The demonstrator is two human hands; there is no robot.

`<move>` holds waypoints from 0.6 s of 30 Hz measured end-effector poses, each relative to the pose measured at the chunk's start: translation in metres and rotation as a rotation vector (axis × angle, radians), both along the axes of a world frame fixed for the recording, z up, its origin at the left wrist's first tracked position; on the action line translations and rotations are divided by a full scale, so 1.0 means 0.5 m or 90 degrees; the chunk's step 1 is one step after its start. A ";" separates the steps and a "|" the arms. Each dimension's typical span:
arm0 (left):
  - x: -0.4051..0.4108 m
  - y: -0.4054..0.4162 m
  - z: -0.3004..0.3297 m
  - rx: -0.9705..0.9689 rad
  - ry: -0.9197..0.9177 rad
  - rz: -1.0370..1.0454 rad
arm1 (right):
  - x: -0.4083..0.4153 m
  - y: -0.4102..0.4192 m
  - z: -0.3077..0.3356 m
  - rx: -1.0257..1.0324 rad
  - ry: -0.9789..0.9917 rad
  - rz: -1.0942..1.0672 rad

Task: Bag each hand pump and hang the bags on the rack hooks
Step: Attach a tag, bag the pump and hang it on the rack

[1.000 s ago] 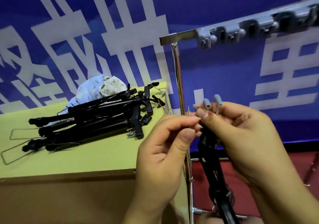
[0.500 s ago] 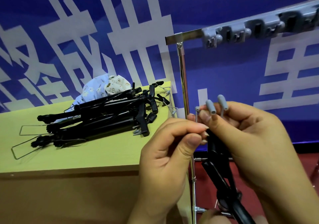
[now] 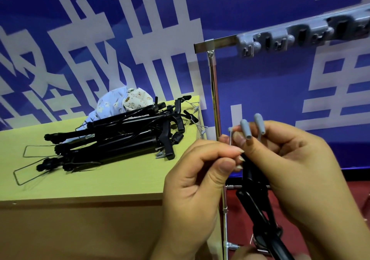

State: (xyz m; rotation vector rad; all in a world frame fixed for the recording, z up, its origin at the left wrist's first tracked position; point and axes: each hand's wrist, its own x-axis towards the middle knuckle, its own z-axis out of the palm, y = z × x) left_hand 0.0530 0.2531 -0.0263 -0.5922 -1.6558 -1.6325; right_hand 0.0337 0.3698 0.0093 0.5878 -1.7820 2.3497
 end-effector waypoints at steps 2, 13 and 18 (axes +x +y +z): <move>0.001 0.002 0.001 0.009 0.004 0.004 | 0.001 0.000 -0.002 0.006 0.019 -0.010; 0.001 0.009 0.010 0.066 -0.038 0.003 | -0.001 -0.003 -0.025 0.087 0.115 -0.063; -0.006 0.003 0.015 0.135 -0.112 -0.050 | -0.010 -0.003 -0.031 0.088 0.134 -0.063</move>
